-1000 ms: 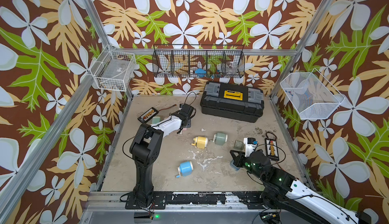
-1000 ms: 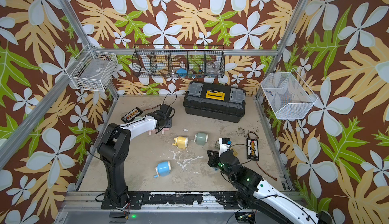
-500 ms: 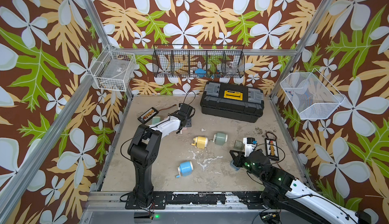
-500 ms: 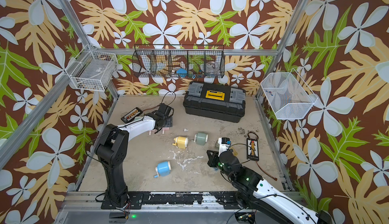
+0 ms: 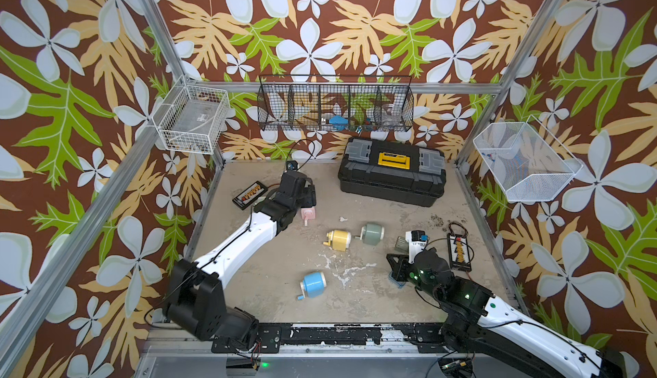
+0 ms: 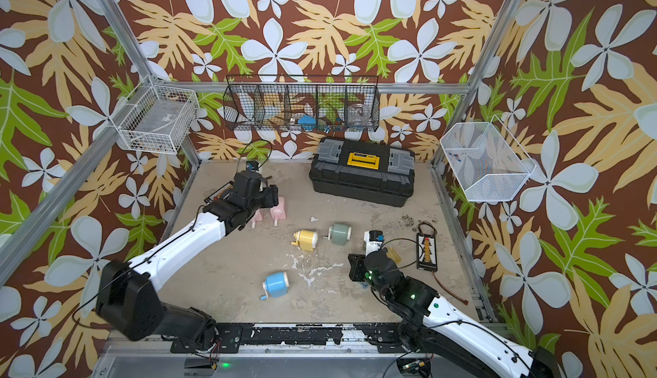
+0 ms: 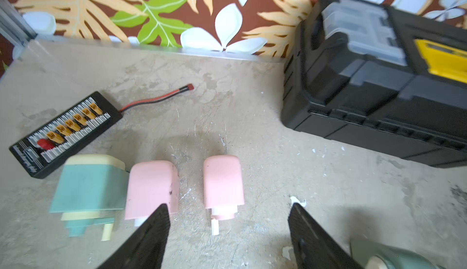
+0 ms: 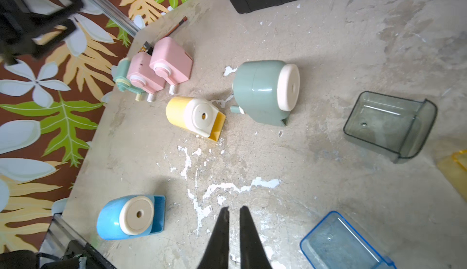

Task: Put the tray back into the pencil sharpener
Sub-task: Place the pencil sharpener at the center of the board, then move the container to the center of the board.

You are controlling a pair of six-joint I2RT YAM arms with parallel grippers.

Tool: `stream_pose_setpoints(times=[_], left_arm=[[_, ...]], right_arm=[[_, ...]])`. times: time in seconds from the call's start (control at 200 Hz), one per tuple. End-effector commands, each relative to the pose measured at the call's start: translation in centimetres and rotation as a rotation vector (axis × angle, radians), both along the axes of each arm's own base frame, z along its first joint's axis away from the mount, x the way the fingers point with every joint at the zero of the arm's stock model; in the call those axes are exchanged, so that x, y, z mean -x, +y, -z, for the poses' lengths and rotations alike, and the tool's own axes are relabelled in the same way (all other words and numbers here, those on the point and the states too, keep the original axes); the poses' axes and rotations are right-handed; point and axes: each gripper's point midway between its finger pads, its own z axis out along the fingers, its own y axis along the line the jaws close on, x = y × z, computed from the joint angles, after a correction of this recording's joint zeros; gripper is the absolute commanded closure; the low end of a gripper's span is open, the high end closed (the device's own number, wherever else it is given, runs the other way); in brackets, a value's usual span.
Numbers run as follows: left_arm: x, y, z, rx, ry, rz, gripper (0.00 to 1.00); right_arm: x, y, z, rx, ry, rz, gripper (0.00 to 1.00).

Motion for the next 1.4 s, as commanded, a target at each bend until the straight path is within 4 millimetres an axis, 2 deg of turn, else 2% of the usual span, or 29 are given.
stream_pose_setpoints(times=[0.0,0.11,0.295,0.42,0.505,0.606,0.726,0.876,1.116,1.391], left_arm=[[2.0,-1.5,-2.9,0.014,-0.129,0.176,0.25],[5.0,-2.2,-4.6,0.031,-0.243,0.307,0.27],[8.5,-2.7,-4.7,0.025,-0.35,0.442,0.3],[9.9,-3.3,-4.4,-0.001,-0.39,0.527,0.3],[10.7,-3.6,-4.0,-0.027,-0.407,0.579,0.3],[11.5,-3.9,-3.7,-0.056,-0.419,0.63,0.3],[12.4,-4.0,-3.5,-0.079,-0.435,0.671,0.3],[13.1,-4.1,-2.8,-0.124,-0.434,0.718,0.3],[15.2,-4.3,-2.2,-0.194,-0.458,0.826,0.34],[17.2,-3.9,-1.1,-0.259,-0.4,0.905,0.35]], right_arm=[[-0.1,-3.2,1.8,0.153,0.053,0.121,0.85],[0.1,-5.8,3.2,0.225,0.116,0.259,0.8],[1.6,-7.8,5.9,0.231,0.245,0.397,0.74],[2.3,-7.3,7.5,0.177,0.298,0.398,0.68],[2.5,-6.6,8.4,0.13,0.326,0.379,0.67],[3.0,-6.6,9.6,0.112,0.361,0.391,0.66],[3.1,-6.2,10.3,0.091,0.375,0.376,0.65],[3.0,-6.0,10.9,0.089,0.392,0.373,0.68],[3.1,-6.2,11.2,0.131,0.397,0.358,0.82],[3.4,-6.2,11.3,0.224,0.397,0.277,0.87]])
